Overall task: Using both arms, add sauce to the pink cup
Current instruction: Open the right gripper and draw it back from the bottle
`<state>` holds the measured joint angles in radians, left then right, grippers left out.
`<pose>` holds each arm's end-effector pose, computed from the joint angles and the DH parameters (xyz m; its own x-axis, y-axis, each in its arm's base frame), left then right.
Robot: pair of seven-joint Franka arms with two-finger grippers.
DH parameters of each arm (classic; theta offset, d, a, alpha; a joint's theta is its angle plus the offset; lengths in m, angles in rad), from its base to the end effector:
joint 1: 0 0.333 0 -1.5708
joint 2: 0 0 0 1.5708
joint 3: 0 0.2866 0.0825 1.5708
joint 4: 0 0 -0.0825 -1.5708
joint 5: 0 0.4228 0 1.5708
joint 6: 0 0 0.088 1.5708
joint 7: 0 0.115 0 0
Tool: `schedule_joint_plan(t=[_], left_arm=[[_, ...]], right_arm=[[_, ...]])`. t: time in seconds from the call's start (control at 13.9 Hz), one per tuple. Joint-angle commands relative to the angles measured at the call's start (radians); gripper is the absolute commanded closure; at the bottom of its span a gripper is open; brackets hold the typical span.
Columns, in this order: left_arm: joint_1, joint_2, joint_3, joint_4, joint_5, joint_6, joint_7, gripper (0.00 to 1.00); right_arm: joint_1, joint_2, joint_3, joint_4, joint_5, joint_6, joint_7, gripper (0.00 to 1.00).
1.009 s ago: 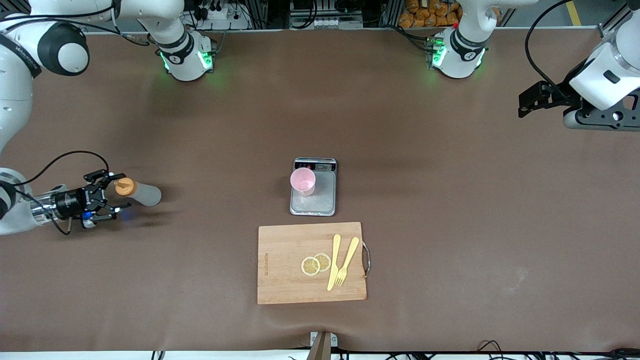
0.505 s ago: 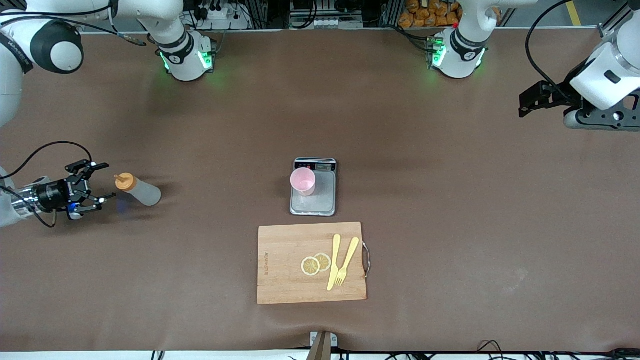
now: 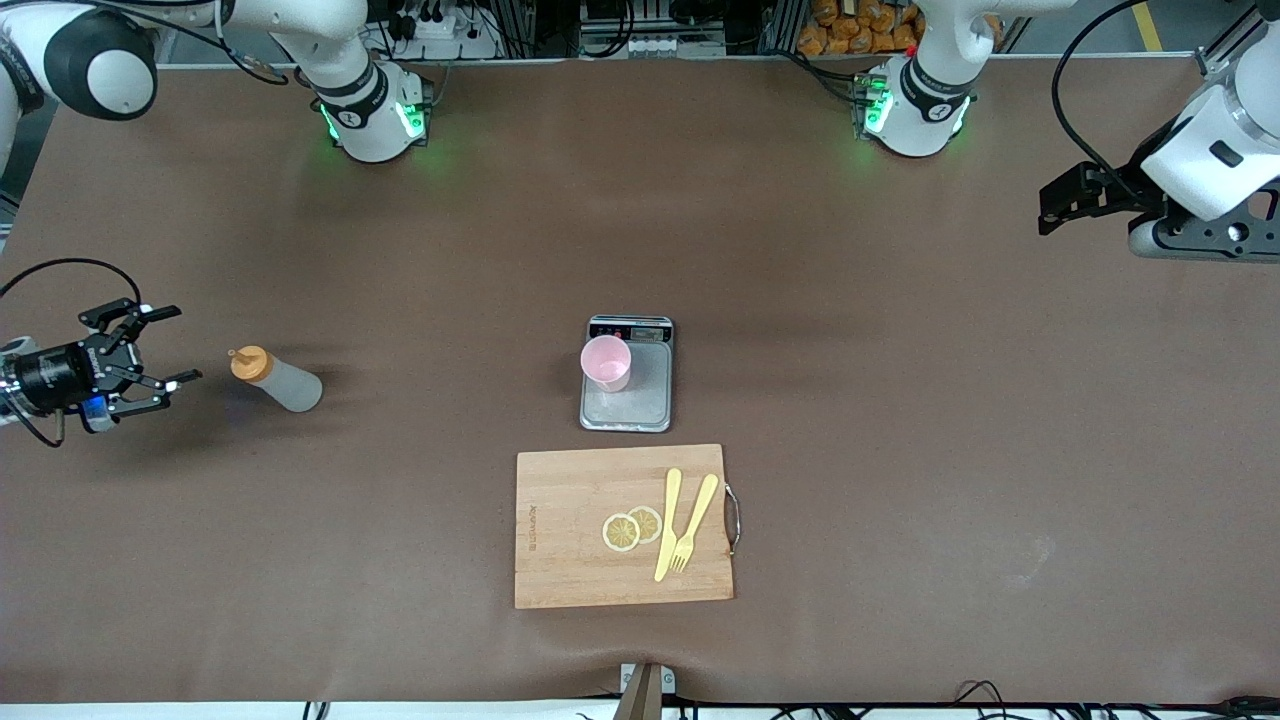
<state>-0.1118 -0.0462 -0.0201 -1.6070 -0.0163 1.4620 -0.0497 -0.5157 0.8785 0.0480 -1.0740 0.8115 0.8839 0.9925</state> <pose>0.5621 -0.0768 0.5867 0.9916 -0.0831 -0.0993 -0.0825 -0.9965 0.0104 0.6290 -0.2108 0.2851 -0.0666 -0.2928 -0.9539 -0.9003 -0.3945 0.1839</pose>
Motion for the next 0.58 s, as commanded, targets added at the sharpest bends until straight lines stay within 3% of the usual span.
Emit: schedule_joint_plan(t=[0.0, 0.22, 0.5], left_arm=[[0.006, -0.001, -0.001, 0.012, -0.005, -0.015, 0.024, 0.0], [0.006, -0.003, -0.001, 0.01, -0.005, -0.017, 0.025, 0.0], [0.008, -0.003, 0.0, 0.01, -0.005, -0.022, 0.027, 0.0]], right_arm=[[0.077, -0.071, 0.0, 0.026, -0.037, -0.034, 0.015, 0.0], [0.153, -0.145, -0.002, 0.061, -0.044, -0.039, 0.008, 0.0], [0.27, -0.263, -0.007, 0.069, -0.184, -0.036, 0.003, 0.0]])
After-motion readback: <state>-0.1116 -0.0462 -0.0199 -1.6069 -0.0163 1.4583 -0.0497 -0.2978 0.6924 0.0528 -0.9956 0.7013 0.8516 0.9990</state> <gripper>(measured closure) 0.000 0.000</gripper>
